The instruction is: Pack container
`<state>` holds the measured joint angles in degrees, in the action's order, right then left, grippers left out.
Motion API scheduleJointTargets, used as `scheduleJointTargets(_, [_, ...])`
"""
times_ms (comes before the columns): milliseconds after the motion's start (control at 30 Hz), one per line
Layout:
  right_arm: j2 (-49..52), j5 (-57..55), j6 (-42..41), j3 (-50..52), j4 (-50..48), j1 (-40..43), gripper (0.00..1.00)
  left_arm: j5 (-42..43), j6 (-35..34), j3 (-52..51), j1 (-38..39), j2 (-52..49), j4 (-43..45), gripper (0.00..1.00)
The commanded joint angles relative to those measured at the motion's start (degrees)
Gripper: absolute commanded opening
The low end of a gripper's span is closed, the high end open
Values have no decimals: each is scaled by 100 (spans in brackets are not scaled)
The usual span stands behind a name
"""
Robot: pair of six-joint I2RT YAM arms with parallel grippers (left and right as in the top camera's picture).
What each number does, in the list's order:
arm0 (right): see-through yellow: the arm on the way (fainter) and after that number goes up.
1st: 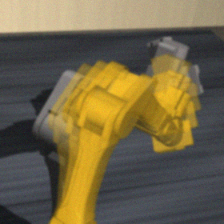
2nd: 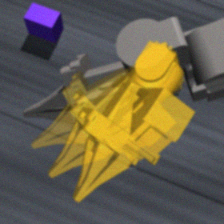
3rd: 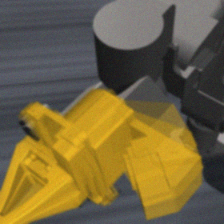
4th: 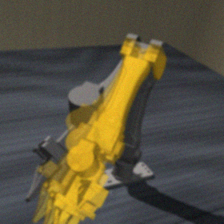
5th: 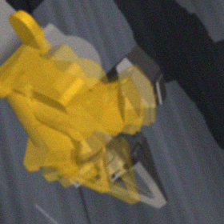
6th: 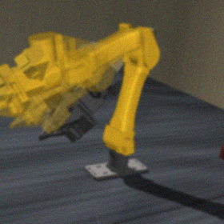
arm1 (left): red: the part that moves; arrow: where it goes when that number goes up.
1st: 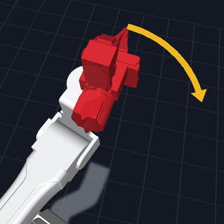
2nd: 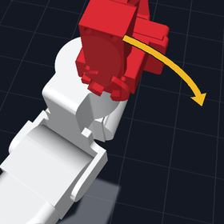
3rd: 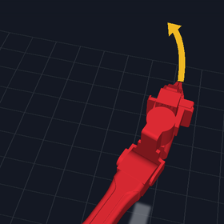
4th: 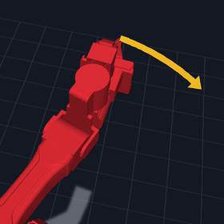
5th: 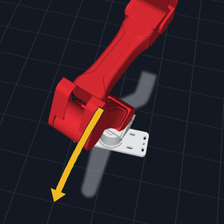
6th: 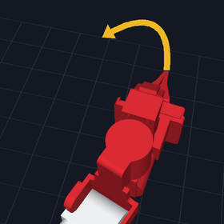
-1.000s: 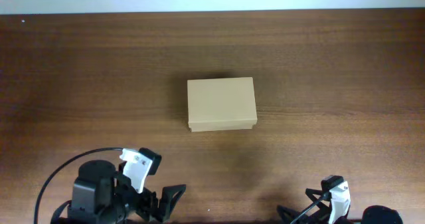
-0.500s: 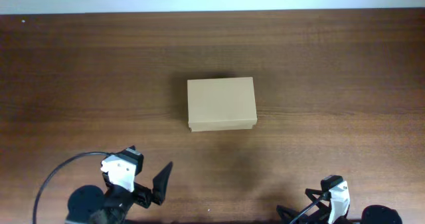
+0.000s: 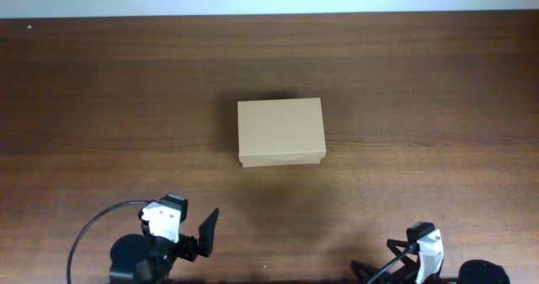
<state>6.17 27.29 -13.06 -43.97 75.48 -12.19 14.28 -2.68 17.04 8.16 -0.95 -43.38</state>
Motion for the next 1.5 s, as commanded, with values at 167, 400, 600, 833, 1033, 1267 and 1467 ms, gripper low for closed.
scheduleJointTargets(167, [-31, 52, 13, 4, 2, 22, 99, -44, -33, -737, -46, 66, 393, 99])
scheduleJointTargets(400, [-31, 52, 13, 4, 2, 22, 99, -168, -33, -730, -87, 68, 404, 99])
scheduleJointTargets(600, [-31, 52, 13, 4, 2, 22, 99, -168, -33, -723, -87, 66, 402, 99])
scheduleJointTargets(833, [-31, 52, 13, 4, 2, 22, 99, -168, -33, -723, -87, 66, 402, 99])
scheduleJointTargets(1033, [-31, 52, 13, 4, 2, 22, 99, -168, -33, -723, -87, 66, 402, 99])
scheduleJointTargets(1267, [-31, 52, 13, 4, 2, 22, 99, -168, -33, -723, -87, 66, 402, 99])
scheduleJointTargets(1467, [-31, 52, 13, 4, 2, 22, 99, -168, -33, -723, -87, 66, 402, 99])
